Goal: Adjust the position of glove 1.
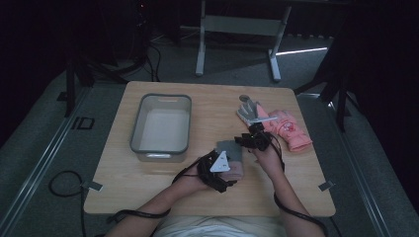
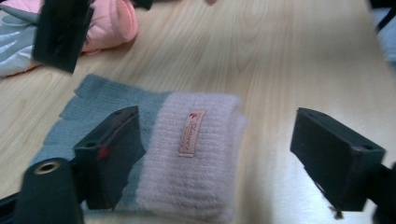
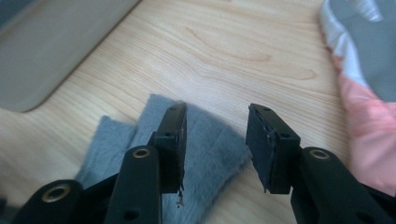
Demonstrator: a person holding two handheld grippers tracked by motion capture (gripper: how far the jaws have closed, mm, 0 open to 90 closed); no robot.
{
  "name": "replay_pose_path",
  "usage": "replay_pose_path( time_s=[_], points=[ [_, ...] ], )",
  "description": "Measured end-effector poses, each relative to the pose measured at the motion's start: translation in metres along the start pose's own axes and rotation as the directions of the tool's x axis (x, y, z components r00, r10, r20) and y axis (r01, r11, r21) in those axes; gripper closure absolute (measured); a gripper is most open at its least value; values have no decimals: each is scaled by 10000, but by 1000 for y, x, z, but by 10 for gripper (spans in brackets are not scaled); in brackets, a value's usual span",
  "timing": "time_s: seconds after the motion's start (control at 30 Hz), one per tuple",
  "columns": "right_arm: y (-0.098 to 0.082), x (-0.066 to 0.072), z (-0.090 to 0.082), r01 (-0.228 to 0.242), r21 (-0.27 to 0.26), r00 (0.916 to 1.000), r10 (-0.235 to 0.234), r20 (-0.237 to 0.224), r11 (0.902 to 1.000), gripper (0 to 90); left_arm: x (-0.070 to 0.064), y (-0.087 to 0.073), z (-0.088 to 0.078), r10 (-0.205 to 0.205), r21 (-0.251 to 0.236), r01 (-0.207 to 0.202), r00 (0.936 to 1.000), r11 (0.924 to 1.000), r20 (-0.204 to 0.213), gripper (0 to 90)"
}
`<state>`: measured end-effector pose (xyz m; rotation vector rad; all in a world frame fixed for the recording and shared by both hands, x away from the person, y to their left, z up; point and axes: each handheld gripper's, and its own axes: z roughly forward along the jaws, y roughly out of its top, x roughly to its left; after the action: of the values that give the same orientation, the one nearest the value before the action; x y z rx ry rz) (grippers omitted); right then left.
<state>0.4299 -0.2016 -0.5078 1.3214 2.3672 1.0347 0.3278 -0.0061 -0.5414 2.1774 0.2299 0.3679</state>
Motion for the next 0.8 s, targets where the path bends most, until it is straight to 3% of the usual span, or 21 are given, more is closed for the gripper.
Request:
replay_pose_path(
  time_s=[0.07, 0.17, 0.27, 0.43, 0.53, 0.67, 0.8],
  points=[
    [0, 0, 0, 0, 0, 10000, 0, 0, 10000, 584, 0, -1, 3, 157, 94, -156, 9999, 9998, -68, 227],
    [-3, -3, 19, -101, 304, 9998, 97, 150, 9995, 554, 1, -8, 16, 473, 767, -456, 9987, 9960, -204, 242],
    [-8, -4, 27, -278, 475, 9996, 273, 114, 9985, 500, -3, -12, 18, 1057, 1072, -1010, 9936, 9891, -388, 250],
    [-14, -5, 35, -627, 863, 9978, 605, 279, 9943, 427, -7, -13, 21, 1603, 1437, -1478, 9838, 9785, -798, 284],
    [-17, -6, 36, -869, 905, 9960, 845, 299, 9921, 418, -6, -14, 21, 1596, 1462, -1448, 9825, 9786, -958, 340],
    [-18, -6, 36, -993, 930, 9949, 971, 276, 9907, 423, -2, -14, 20, 1656, 1507, -1536, 9837, 9766, -706, 441],
    [-18, -2, 36, -973, 1038, 9951, 987, -79, 9898, 469, 5, -12, 16, 1350, 1332, -1306, 9905, 9824, -248, 609]
  ],
)
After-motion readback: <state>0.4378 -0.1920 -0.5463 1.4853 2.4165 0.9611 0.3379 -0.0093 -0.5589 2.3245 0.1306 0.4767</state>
